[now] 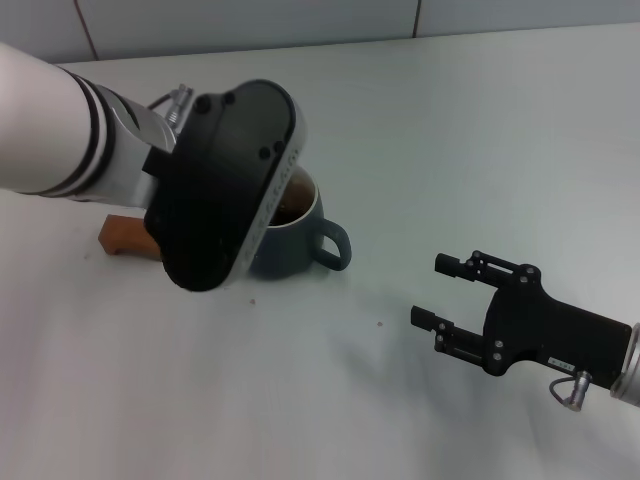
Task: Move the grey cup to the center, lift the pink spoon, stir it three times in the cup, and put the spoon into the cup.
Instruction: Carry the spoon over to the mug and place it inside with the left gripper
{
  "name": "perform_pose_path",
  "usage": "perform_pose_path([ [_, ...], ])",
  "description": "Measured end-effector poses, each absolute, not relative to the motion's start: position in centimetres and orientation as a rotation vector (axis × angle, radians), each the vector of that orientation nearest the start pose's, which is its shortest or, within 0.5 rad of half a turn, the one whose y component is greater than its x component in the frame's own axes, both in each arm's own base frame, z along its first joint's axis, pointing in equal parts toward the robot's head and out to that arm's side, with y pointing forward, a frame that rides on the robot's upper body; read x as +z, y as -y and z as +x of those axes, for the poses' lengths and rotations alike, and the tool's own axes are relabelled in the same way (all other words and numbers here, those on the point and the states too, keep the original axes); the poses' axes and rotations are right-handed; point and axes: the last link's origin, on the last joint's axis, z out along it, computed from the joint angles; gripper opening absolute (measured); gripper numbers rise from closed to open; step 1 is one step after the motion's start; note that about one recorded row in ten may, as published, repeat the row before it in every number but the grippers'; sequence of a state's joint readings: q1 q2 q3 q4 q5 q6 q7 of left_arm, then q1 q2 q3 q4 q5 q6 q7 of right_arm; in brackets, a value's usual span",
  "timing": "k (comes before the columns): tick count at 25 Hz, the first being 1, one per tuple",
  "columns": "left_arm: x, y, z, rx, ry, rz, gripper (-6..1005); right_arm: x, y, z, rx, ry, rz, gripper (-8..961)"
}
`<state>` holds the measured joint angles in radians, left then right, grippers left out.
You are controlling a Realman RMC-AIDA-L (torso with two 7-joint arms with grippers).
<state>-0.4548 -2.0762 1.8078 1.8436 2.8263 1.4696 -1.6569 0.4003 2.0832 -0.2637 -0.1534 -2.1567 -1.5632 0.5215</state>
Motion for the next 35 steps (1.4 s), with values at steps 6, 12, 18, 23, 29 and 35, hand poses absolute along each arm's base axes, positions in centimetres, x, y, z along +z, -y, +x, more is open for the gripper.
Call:
perform_pose_path([
  [6, -0.2, -31.8, -11.2, 0.874, -0.989, -2.475, 152, -6.1, -24.3, 30.6, 0.865, -0.288, -2.506, 666],
  [12, 0.2, -31.4, -11.5, 0.893, -0.967, -2.494, 152, -6.2, -24.4, 30.5, 0.865, -0.286, -2.507, 667],
  [18, 0.2, -30.9, -11.5, 0.901, -0.974, -2.512, 153, -6.1, -24.4, 30.6, 0.861, -0.285, -2.507, 667],
  [23, -0.3, -30.5, -11.1, 0.859, -0.994, -2.538, 154, -6.1, -24.4, 30.6, 0.86, -0.285, -2.507, 667],
  [29, -0.6, -30.8, -10.6, 0.812, -1.01, -2.528, 154, -6.1, -24.5, 30.6, 0.858, -0.284, -2.507, 666],
  [35, -0.8, -31.8, -11.2, 0.843, -0.983, -2.504, 155, -6.1, -24.4, 30.6, 0.857, -0.286, -2.507, 666],
])
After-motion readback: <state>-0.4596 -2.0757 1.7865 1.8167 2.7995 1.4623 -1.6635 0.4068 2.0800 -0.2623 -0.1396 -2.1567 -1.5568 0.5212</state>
